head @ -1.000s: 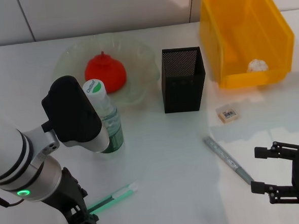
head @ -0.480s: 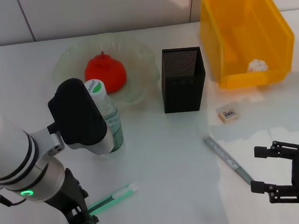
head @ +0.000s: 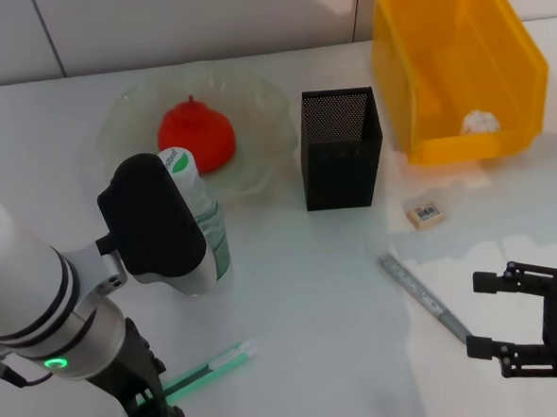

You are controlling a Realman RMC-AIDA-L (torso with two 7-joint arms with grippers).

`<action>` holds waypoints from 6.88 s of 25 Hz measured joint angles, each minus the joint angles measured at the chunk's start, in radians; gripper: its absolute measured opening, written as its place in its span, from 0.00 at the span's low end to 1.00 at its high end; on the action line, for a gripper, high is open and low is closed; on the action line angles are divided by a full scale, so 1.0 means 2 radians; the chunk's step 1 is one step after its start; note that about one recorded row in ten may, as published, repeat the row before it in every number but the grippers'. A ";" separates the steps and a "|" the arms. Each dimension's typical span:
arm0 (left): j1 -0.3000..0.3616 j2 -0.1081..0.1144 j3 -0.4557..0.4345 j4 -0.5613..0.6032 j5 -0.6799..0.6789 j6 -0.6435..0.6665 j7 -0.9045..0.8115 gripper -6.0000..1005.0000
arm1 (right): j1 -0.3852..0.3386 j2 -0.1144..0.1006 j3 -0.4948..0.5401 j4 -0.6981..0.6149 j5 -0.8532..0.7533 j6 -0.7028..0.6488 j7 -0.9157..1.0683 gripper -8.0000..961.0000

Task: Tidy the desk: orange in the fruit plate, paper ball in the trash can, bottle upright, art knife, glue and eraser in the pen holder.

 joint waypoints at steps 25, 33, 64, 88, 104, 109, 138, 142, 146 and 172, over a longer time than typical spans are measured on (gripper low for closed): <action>-0.004 -0.001 0.013 -0.010 0.001 -0.009 0.000 0.50 | -0.001 0.000 0.000 0.000 -0.001 0.000 0.000 0.81; -0.005 0.000 0.014 -0.016 0.002 -0.010 0.000 0.28 | -0.001 0.000 0.000 0.000 -0.001 0.000 0.000 0.81; 0.049 0.000 -0.060 0.072 -0.200 -0.102 0.099 0.20 | 0.003 -0.024 0.279 0.049 0.028 -0.155 -0.013 0.81; 0.104 0.002 -0.086 -0.082 -0.503 -0.171 0.431 0.22 | 0.076 -0.014 0.158 0.116 0.019 -0.171 -0.050 0.80; 0.094 0.001 -0.084 -0.088 -0.505 -0.165 0.439 0.23 | 0.113 -0.014 0.122 0.130 0.012 -0.171 -0.041 0.79; 0.092 0.002 -0.087 -0.088 -0.506 -0.152 0.436 0.24 | 0.118 -0.022 0.104 0.129 0.010 -0.164 -0.032 0.76; 0.084 0.002 -0.089 -0.113 -0.513 -0.136 0.435 0.26 | 0.129 -0.019 0.084 0.126 0.012 -0.172 -0.051 0.20; 0.083 0.002 -0.088 -0.116 -0.513 -0.132 0.439 0.32 | 0.127 -0.019 0.085 0.126 0.013 -0.172 -0.051 0.20; 0.082 0.002 -0.090 -0.118 -0.512 -0.129 0.441 0.45 | 0.123 -0.020 0.095 0.126 0.016 -0.173 -0.052 0.20; 0.067 0.000 -0.110 -0.511 -0.809 0.001 0.916 0.78 | 0.212 0.002 0.307 0.296 0.043 0.067 -0.345 0.23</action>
